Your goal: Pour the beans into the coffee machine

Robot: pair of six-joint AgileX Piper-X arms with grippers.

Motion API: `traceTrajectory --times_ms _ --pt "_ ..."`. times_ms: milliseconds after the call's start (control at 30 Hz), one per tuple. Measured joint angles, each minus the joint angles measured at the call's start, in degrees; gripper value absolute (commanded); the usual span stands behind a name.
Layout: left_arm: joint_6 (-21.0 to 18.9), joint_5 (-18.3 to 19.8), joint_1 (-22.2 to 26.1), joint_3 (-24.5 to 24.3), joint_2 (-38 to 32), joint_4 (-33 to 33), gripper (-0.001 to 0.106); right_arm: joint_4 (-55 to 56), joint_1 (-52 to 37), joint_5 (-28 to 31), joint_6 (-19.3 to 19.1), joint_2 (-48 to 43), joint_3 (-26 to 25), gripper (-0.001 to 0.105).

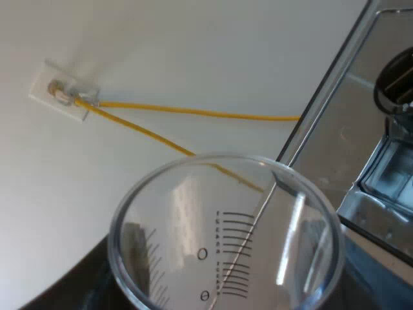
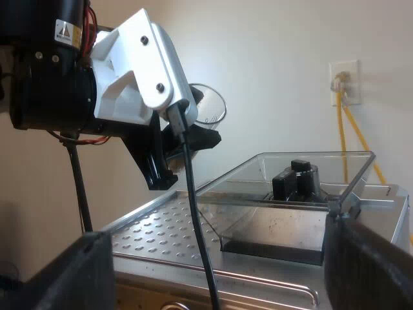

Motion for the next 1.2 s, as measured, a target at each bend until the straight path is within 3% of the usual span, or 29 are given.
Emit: traceTrajectory --times_ms 100,133,200,333,700,767,867,1200 --pt "0.8 0.0 0.0 0.0 0.0 -0.4 0.039 0.0 0.0 0.0 0.0 0.0 0.0 0.069" --pt "3.4 0.0 0.0 0.0 0.1 -2.3 0.039 0.0 0.0 0.0 0.0 0.0 0.0 0.069" --pt "4.5 0.0 0.0 0.0 0.1 -2.9 0.039 0.3 0.0 0.0 0.0 0.0 0.0 0.069" --pt "13.5 -0.1 0.0 0.0 0.1 -4.0 0.039 1.6 0.0 0.0 0.0 0.0 0.0 0.069" --pt "24.9 -0.1 0.0 0.0 0.1 -4.1 0.039 2.1 0.0 0.0 0.0 0.0 0.0 0.069" --pt "28.4 2.1 0.0 0.0 0.1 -4.1 0.039 2.1 0.0 0.0 0.0 0.0 0.0 0.069" --pt "30.7 4.5 0.0 0.0 0.1 -4.1 0.039 2.1 0.0 0.0 0.0 0.0 0.0 0.069" --pt "36.3 4.9 0.0 0.0 1.3 -5.2 0.039 2.1 0.0 0.0 0.5 0.0 0.0 0.069"
